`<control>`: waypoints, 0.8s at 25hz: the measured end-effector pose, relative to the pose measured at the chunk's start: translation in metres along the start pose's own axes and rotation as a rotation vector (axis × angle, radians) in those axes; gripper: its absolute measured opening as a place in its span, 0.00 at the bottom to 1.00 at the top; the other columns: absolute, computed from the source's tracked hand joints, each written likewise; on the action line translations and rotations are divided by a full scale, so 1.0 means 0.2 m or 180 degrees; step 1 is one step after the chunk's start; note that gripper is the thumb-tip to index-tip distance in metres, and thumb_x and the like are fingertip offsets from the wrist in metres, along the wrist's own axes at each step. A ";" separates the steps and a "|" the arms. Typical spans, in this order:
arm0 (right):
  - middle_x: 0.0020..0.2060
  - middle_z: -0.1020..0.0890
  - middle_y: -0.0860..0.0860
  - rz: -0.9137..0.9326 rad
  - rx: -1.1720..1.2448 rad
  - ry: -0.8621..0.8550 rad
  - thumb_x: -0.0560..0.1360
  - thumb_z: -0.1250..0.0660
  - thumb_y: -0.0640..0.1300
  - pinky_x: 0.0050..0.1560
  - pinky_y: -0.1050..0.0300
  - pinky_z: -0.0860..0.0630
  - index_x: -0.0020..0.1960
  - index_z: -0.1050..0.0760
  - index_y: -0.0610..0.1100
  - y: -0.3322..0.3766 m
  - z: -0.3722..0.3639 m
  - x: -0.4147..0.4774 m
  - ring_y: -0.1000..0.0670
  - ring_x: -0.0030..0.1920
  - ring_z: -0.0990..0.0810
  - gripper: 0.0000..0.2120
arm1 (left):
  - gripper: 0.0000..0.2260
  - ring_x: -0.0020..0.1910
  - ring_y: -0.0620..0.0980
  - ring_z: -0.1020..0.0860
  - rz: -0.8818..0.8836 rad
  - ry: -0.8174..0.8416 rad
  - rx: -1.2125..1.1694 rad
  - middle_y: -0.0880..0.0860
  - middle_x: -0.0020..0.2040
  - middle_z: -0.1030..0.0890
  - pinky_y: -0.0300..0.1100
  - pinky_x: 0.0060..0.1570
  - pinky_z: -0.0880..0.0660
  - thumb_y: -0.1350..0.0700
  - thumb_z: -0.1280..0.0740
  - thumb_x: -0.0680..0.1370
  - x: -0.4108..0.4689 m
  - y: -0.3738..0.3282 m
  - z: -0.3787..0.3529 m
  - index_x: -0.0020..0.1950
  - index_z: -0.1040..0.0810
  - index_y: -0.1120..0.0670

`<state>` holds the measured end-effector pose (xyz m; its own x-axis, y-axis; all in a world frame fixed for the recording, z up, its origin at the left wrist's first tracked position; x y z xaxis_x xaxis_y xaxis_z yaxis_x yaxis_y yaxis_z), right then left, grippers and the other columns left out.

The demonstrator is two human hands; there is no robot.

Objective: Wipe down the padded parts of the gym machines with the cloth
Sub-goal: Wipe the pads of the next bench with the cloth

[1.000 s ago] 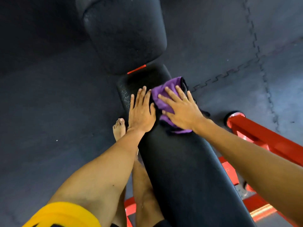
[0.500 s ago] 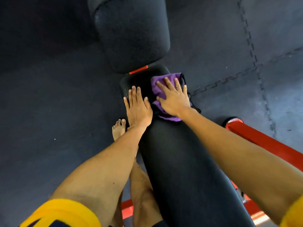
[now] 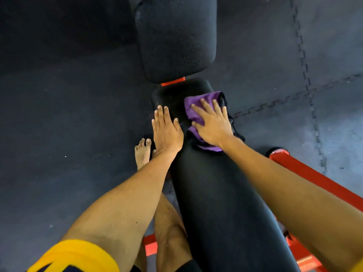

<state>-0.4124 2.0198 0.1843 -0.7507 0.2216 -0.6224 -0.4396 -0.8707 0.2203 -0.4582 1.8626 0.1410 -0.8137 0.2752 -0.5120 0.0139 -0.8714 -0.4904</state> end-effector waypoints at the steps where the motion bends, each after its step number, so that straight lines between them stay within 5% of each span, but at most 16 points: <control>1: 0.83 0.50 0.52 0.0399 -0.0147 0.0034 0.83 0.41 0.59 0.80 0.39 0.61 0.83 0.48 0.59 0.00 0.00 -0.07 0.43 0.83 0.56 0.31 | 0.26 0.83 0.53 0.54 -0.0018 -0.0001 -0.0015 0.56 0.84 0.51 0.50 0.81 0.57 0.51 0.48 0.87 0.00 0.00 0.00 0.83 0.49 0.58; 3: 0.83 0.50 0.53 0.0769 -0.0360 0.0071 0.83 0.40 0.58 0.80 0.42 0.60 0.83 0.48 0.59 -0.05 0.00 -0.17 0.45 0.83 0.56 0.31 | 0.26 0.83 0.54 0.52 -0.0028 -0.0062 0.0036 0.57 0.83 0.49 0.50 0.81 0.56 0.52 0.46 0.86 0.01 0.00 0.01 0.82 0.47 0.58; 10: 0.83 0.47 0.51 -0.0801 0.0668 -0.0128 0.82 0.40 0.55 0.80 0.35 0.56 0.82 0.44 0.57 -0.03 0.06 0.37 0.39 0.82 0.55 0.30 | 0.24 0.80 0.59 0.42 -0.0042 -0.0344 0.0230 0.59 0.80 0.37 0.53 0.80 0.47 0.56 0.42 0.83 0.11 -0.06 0.00 0.79 0.38 0.60; 16: 0.83 0.45 0.51 0.0677 0.0047 0.0001 0.81 0.37 0.57 0.81 0.40 0.57 0.81 0.39 0.59 -0.06 0.02 0.02 0.44 0.83 0.53 0.30 | 0.24 0.82 0.57 0.48 0.0028 -0.0178 0.0146 0.59 0.82 0.42 0.52 0.81 0.53 0.53 0.45 0.85 0.15 -0.08 0.00 0.80 0.41 0.60; 20: 0.83 0.50 0.50 0.0074 0.0032 -0.0007 0.83 0.41 0.58 0.81 0.43 0.56 0.83 0.44 0.56 -0.14 0.05 0.16 0.44 0.83 0.55 0.30 | 0.28 0.82 0.55 0.51 0.0031 -0.0143 0.0503 0.57 0.83 0.47 0.52 0.81 0.55 0.47 0.48 0.85 0.15 -0.07 -0.05 0.82 0.46 0.57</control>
<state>-0.4291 2.0565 0.1655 -0.7618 0.2022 -0.6154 -0.4269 -0.8713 0.2422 -0.4774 1.8882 0.1254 -0.8391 0.2510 -0.4826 -0.0666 -0.9279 -0.3667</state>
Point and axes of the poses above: each hand's wrist, its own x-axis towards the middle knuckle, its own z-axis out of the back of the hand, y = z × x, the point moved 4 cm from there along x, towards the middle knuckle
